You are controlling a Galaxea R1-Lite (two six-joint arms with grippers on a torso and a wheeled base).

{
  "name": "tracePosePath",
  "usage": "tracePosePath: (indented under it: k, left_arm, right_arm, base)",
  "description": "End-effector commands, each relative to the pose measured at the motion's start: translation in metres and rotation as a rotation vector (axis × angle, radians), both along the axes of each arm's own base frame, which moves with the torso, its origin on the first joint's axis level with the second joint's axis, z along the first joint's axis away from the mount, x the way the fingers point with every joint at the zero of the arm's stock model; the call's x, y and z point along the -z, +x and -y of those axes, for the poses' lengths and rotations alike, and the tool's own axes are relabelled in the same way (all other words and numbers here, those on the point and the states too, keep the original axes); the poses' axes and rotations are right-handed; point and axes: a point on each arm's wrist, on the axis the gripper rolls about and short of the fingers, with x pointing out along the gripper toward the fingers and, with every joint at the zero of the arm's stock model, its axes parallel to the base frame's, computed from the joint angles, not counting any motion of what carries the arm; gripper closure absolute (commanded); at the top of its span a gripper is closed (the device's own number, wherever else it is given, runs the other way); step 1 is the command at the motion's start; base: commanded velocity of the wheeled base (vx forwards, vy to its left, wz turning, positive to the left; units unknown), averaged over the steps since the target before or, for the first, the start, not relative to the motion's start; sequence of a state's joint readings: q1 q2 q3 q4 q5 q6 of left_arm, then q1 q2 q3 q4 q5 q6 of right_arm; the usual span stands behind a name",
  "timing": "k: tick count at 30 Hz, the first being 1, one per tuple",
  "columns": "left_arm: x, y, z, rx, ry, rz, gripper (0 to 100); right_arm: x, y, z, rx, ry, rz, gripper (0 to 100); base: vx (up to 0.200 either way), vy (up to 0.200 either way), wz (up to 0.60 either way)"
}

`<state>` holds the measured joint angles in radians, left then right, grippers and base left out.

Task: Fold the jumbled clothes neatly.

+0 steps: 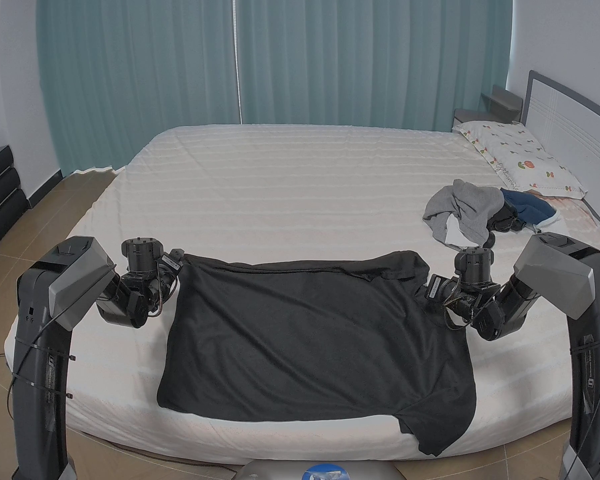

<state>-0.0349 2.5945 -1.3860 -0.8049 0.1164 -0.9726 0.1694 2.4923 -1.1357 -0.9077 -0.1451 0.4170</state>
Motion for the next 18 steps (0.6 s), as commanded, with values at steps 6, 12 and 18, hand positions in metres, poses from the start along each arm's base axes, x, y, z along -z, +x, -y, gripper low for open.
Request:
tracePosePath:
  k: [6,12,18]
  left_arm:
    - [0.007,-0.001,0.001,0.006,0.011,-0.031,0]
    - [0.007,-0.001,0.002,0.008,0.011,-0.034,0]
    - [0.007,-0.001,0.002,0.008,0.011,-0.034,0]
  right_arm:
    - [0.002,-0.002,0.022,0.04,-0.079,-0.002,100]
    - [0.003,0.0,0.035,0.066,-0.083,-0.007,100]
    - [0.009,0.004,0.047,0.089,-0.093,-0.009,100]
  base:
    - [0.0,0.0,0.0]
    - [0.0,0.0,0.0]
    - [0.0,0.0,0.0]
